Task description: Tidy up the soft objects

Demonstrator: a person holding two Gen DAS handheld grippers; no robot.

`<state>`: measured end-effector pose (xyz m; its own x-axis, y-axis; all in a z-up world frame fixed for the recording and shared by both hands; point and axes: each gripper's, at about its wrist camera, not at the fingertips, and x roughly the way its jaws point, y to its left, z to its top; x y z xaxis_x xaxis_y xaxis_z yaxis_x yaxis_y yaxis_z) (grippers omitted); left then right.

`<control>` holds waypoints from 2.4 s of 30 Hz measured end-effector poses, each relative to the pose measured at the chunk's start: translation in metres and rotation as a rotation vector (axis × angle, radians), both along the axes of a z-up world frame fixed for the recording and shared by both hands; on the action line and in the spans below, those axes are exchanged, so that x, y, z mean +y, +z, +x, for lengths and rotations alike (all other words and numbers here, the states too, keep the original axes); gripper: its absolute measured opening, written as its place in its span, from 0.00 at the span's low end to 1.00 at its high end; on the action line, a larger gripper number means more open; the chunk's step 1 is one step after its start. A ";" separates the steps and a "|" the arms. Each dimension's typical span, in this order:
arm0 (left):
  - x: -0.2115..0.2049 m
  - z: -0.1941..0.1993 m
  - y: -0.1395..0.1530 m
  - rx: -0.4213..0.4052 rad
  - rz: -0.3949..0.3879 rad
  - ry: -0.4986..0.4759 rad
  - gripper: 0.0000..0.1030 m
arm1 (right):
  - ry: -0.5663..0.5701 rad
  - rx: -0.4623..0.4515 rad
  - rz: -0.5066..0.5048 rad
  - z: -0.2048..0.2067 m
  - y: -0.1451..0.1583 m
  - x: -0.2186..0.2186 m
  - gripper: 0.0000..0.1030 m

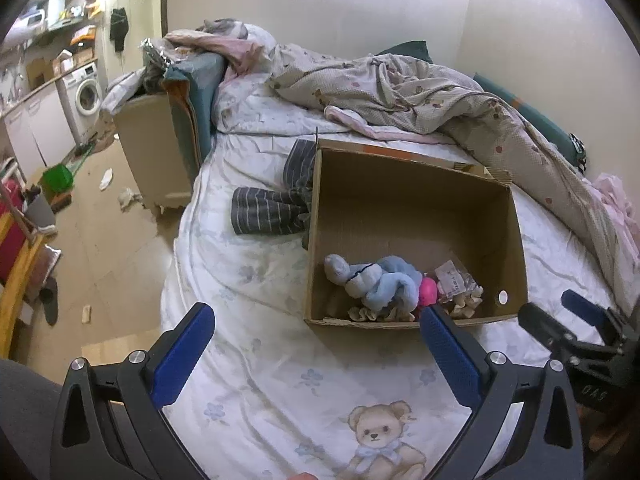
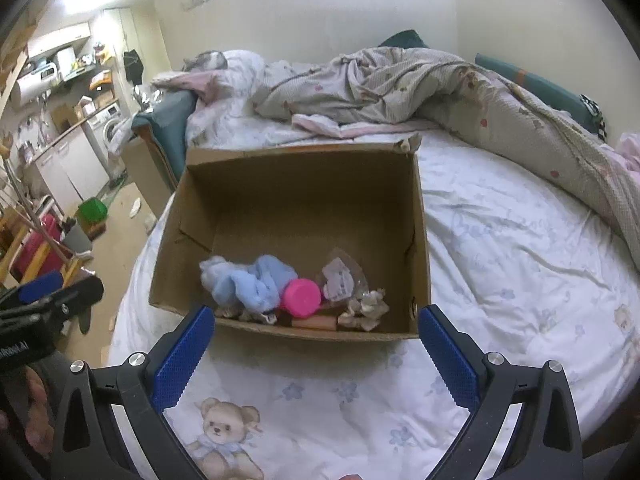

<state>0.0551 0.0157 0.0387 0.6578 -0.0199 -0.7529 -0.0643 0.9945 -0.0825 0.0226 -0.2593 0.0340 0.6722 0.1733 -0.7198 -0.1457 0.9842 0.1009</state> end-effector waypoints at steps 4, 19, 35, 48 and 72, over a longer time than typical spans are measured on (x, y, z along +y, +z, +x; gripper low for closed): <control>-0.002 0.000 -0.001 -0.003 0.015 -0.011 1.00 | 0.002 0.001 -0.002 0.000 -0.002 0.001 1.00; -0.003 -0.003 0.002 -0.008 0.013 -0.024 1.00 | 0.000 0.012 -0.015 0.002 -0.004 0.002 1.00; -0.006 -0.003 -0.002 -0.001 0.012 -0.030 1.00 | -0.016 0.023 -0.012 0.006 -0.008 -0.004 1.00; -0.008 -0.003 -0.007 0.014 0.005 -0.041 0.99 | -0.024 0.022 -0.014 0.005 -0.006 -0.009 1.00; -0.004 -0.003 -0.010 0.025 0.011 -0.041 0.99 | -0.019 0.017 -0.011 0.003 -0.002 -0.005 1.00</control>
